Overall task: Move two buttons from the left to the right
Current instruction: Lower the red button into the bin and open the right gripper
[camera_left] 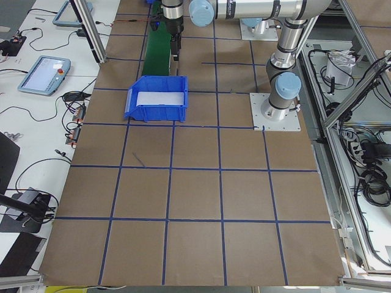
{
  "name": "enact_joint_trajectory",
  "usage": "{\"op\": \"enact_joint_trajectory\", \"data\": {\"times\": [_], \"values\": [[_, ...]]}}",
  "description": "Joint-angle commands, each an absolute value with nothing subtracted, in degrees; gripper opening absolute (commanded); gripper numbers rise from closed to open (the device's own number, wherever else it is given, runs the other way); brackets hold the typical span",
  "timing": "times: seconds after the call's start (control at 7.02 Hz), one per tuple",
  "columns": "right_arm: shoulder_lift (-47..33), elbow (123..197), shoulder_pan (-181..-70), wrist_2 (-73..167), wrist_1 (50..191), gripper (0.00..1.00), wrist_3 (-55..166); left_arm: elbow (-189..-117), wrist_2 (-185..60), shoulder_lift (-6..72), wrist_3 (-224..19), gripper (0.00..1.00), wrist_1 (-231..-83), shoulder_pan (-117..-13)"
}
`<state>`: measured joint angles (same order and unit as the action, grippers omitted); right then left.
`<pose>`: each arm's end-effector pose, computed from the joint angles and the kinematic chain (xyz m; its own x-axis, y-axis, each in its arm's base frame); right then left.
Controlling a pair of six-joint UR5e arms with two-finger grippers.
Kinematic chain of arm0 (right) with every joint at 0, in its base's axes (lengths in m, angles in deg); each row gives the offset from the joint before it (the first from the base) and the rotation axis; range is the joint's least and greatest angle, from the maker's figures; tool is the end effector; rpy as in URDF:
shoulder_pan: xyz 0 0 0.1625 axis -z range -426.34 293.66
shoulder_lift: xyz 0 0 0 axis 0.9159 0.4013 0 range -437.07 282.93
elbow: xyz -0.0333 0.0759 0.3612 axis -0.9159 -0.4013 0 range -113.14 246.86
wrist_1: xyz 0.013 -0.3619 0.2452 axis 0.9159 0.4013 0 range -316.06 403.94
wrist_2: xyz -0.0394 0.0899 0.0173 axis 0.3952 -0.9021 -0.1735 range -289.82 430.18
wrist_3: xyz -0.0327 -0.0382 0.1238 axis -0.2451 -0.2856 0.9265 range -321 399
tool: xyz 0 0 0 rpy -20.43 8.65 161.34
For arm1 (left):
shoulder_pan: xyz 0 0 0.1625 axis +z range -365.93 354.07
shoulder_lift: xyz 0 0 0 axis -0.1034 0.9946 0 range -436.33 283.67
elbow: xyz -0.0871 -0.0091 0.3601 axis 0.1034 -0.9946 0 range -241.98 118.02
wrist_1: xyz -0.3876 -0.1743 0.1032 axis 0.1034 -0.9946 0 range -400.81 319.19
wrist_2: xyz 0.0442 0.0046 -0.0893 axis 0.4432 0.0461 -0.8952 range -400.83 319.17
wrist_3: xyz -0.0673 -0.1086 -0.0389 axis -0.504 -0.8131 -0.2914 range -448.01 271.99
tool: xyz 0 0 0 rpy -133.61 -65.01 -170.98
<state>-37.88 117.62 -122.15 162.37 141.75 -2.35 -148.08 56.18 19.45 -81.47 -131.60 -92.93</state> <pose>-0.3355 -0.7222 0.1734 -0.9920 -0.1254 -0.0146 -0.1261 0.9892 0.0745 -0.0882 -0.5525 0.3805 -0.9910 0.0676 -0.1159 0.0609 0.9963 0.0601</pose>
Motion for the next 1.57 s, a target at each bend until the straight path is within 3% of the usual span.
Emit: {"op": "enact_joint_trajectory", "data": {"times": [0.0, 0.57, 0.85, 1.0, 1.42], "values": [[-38.0, 117.4, -122.2, 162.4, 141.8, 0.60, -2.4, -148.0, 56.2, 19.5, -81.5, 1.00, -131.6, -92.9], [-33.3, 116.9, -123.6, 162.3, 140.7, 0.62, -2.4, -147.0, 56.1, 21.0, -81.5, 1.00, -130.0, -92.9], [-26.4, 117.2, -127.8, 162.3, 137.5, 0.75, -2.4, -146.7, 54.0, 21.2, -81.9, 1.00, -128.1, -93.1], [-23.6, 118.1, -132.0, 162.1, 137.4, 0.87, -2.2, -146.5, 51.4, 21.2, -82.2, 1.00, -126.4, -93.1], [-13.1, 124.4, -146.4, 161.7, 138.8, 0.93, -1.3, -146.7, 51.1, 25.3, -81.3, 1.00, -121.1, -93.2]]}}
